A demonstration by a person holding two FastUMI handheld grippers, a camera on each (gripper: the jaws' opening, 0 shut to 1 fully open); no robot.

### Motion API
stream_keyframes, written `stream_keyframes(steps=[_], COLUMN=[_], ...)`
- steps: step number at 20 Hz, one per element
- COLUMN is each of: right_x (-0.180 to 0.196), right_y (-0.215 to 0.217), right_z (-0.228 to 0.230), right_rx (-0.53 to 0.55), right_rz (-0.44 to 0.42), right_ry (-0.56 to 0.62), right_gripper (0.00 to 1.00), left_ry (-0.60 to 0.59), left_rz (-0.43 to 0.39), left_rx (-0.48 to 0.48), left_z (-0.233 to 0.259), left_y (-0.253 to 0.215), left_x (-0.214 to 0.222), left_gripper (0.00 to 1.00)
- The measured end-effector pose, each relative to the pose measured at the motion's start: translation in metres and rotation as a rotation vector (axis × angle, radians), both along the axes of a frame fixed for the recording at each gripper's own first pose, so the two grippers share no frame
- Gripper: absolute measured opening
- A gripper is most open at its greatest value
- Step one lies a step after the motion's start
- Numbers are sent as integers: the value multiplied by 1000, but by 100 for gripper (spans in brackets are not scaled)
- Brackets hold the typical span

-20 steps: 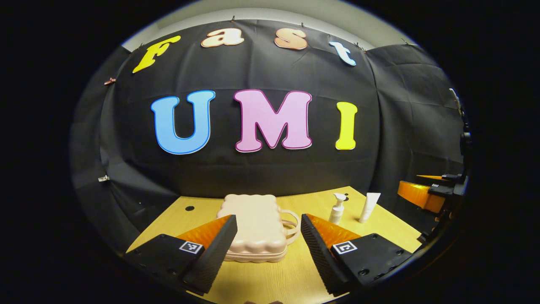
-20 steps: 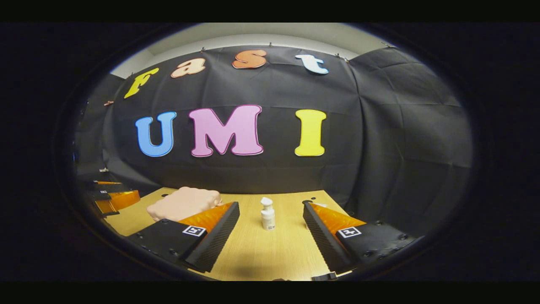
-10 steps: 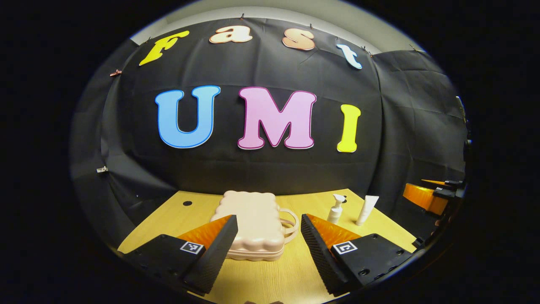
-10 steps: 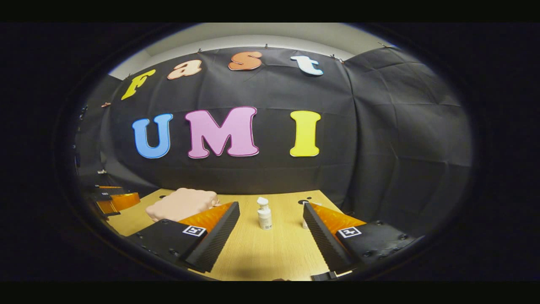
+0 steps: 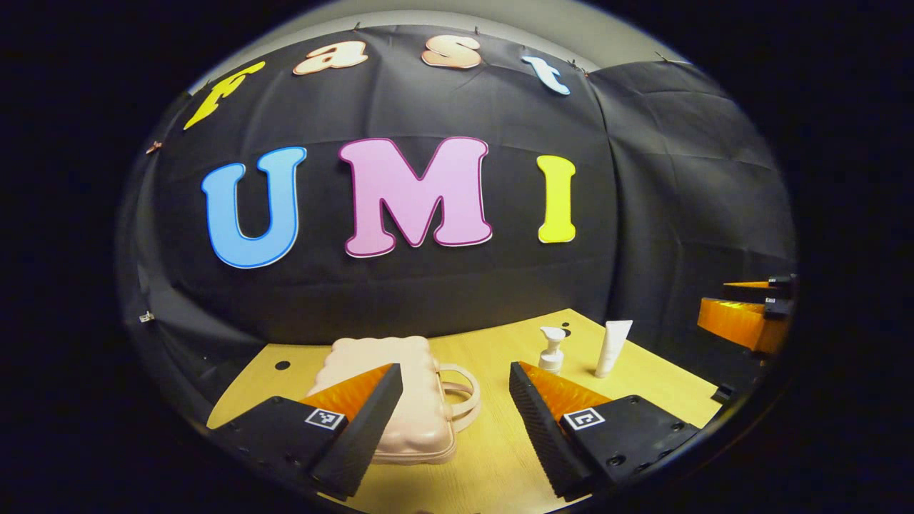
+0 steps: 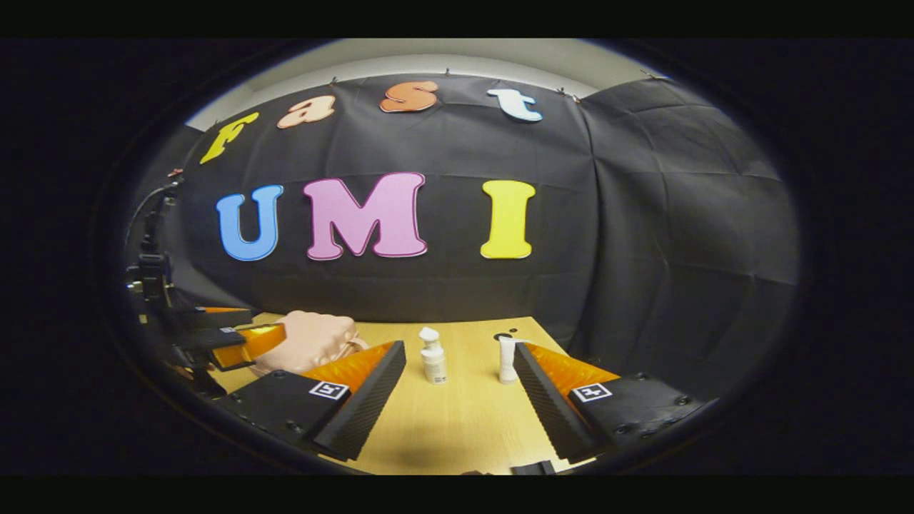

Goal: First open the suitcase, pack the skin care products into it, and then close the suitcase.

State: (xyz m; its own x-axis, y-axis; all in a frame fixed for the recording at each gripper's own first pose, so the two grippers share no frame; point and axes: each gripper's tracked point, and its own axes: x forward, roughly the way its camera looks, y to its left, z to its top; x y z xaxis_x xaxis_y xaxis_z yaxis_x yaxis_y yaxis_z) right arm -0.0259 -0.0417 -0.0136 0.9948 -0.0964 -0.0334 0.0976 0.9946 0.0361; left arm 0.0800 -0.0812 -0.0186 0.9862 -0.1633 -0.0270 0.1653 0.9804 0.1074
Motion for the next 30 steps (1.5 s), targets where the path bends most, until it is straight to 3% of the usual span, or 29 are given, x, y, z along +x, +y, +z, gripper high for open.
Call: stream_keyframes(steps=[5, 8, 11, 14, 18, 19, 21, 23, 24, 28, 30], right_x=[12, 9, 1, 8, 37, 43, 52, 55, 55, 51, 50], right_y=[-23, -36, -36, -33, -34, -39, -48, -55, -57, -56, -50], right_z=[-24, -56, -89, -95, -73, -69, -65, -67, -69, -70, -68], right_rx=[4, 32, 79, 85, 88, 82, 80, 88, 89, 72, 70], right_rz=[-28, -53, -63, -55, -34, -38, -52, -63, -64, -62, -50], right_ry=[48, 141, 243, 279, 228, 214, 202, 208, 212, 215, 211], right_gripper=[97, 97, 98, 98, 98, 98, 98, 98, 98, 98, 98], left_ry=[117, 180, 240, 305, 422, 427, 443, 485, 500, 484, 486], left_rz=[-7, -2, 58, 157, 243, 274, 307, 340, 345, 252, 194], left_rx=[-5, -12, -1, 11, 3, 17, 55, 88, 83, 63, -9], left_z=[-48, -78, -109, -133, -168, -172, -179, -187, -193, -173, -159], left_y=[-36, -55, -57, -48, -47, -42, -33, -23, -21, -33, -39], left_x=[77, 122, 160, 187, 207, 211, 217, 218, 221, 215, 213], left_gripper=[96, 96, 96, 94, 69, 68, 55, 41, 29, 16, 14])
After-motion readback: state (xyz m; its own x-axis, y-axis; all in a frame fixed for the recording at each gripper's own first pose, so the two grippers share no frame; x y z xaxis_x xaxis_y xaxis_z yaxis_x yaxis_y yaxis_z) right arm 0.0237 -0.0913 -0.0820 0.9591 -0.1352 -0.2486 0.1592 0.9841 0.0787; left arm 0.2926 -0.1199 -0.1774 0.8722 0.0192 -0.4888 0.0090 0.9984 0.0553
